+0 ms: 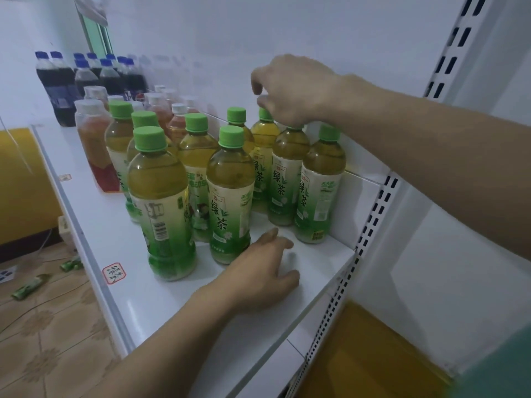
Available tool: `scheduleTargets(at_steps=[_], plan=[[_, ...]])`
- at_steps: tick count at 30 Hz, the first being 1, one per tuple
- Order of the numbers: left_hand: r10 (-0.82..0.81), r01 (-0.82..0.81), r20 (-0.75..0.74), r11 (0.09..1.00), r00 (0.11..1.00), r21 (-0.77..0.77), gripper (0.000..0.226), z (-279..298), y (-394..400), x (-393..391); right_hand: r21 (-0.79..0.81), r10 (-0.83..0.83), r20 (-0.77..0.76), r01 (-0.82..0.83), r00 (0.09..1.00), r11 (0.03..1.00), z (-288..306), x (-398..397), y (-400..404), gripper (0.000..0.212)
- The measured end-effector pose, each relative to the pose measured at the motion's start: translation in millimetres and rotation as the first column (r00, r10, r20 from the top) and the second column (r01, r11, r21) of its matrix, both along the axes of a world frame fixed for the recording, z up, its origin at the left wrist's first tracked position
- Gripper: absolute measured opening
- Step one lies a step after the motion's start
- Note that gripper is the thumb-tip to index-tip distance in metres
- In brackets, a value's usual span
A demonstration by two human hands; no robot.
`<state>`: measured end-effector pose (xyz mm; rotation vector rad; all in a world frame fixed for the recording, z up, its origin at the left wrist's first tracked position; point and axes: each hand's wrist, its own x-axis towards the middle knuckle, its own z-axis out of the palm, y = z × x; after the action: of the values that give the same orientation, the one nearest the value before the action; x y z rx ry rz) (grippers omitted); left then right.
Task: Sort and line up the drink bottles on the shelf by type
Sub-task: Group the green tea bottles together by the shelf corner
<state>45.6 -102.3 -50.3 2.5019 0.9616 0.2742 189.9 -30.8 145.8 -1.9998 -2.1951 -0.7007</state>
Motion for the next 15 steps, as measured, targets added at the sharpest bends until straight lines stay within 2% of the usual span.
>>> scheduleTargets(at_steps=[1,3,5,6,8,10,12,15], plan=[[-0.024,0.024,-0.012,1.0,1.0,0.02,0.06,3,-4,-10,0.094,0.104,-0.114,-0.093,0.988,0.991,-2,-2,-12,0.028],[-0.046,0.046,0.0,0.997,0.999,0.06,0.054,6,-11,-29,0.207,0.299,-0.381,-0.235,0.875,0.95,-5,-13,-39,0.031],[-0.035,0.031,0.037,0.994,0.999,0.104,0.048,2,-14,-46,0.098,0.333,-0.536,-0.334,0.776,0.937,-8,-30,-60,0.031],[-0.024,0.017,0.056,0.993,0.998,0.12,0.045,-1,-14,-53,0.002,0.311,-0.54,-0.368,0.782,0.93,-13,-38,-63,0.03],[-0.013,0.002,0.082,0.991,0.997,0.133,0.043,-9,-15,-62,-0.101,0.313,-0.406,-0.383,0.858,0.918,-27,-49,-61,0.025],[-0.001,-0.016,0.115,0.99,0.993,0.143,0.041,-13,-16,-68,-0.063,0.335,-0.324,-0.374,0.885,0.925,-38,-51,-53,0.015],[0.033,-0.059,0.18,0.988,0.983,0.14,0.041,-14,-16,-71,-0.034,0.297,-0.368,-0.331,0.881,0.943,-37,-46,-53,0.007],[0.059,-0.097,0.234,0.984,0.97,0.151,0.043,-12,-17,-71,-0.022,0.223,-0.374,-0.249,0.9,0.968,-28,-34,-61,0.007]])
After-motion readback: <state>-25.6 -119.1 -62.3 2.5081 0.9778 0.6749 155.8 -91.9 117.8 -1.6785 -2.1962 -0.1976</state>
